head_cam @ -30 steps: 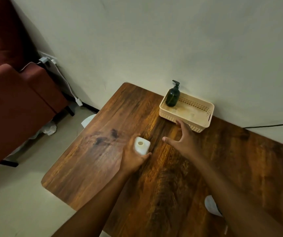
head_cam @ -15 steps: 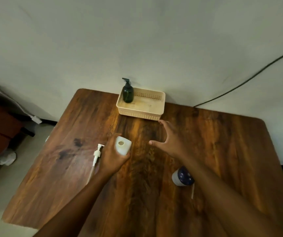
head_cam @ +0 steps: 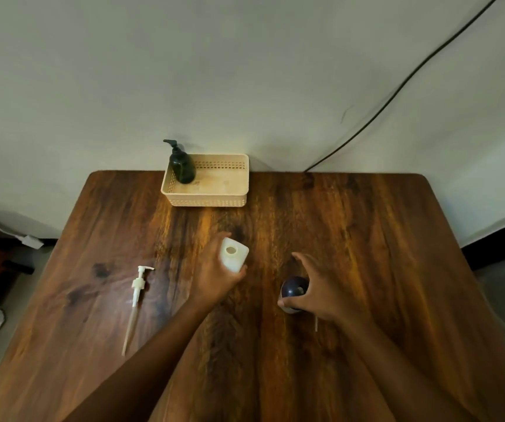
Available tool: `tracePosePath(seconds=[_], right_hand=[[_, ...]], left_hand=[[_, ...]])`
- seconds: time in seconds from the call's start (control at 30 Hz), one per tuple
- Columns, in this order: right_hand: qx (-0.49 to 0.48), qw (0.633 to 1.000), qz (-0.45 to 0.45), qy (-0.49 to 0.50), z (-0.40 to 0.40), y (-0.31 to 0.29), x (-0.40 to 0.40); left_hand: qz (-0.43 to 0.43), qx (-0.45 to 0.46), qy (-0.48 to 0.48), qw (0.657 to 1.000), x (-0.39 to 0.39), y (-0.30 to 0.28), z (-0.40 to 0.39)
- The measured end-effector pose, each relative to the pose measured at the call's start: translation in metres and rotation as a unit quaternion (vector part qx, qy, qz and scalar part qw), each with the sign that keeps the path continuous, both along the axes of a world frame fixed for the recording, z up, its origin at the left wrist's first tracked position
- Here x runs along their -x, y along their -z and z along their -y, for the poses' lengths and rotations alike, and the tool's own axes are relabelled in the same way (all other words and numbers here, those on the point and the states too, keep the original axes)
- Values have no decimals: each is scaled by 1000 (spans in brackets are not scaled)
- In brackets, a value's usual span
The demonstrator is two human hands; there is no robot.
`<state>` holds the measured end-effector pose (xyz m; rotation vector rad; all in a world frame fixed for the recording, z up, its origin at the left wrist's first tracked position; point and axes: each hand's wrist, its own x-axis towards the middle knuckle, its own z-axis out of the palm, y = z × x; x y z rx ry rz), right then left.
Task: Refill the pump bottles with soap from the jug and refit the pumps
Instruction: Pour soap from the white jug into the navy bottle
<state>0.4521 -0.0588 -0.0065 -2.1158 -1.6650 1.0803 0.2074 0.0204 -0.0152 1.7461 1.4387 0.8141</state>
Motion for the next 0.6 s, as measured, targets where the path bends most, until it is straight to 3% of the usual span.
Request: tracePosePath(seconds=[0.27,0.6], right_hand=[[-7,995,-89,47,25,51,-1],[-71,989,-94,88,23,71,6]], left_hand=[[-14,16,16,1000,-10,15,4],[-13,34,-8,999,-5,8,3]])
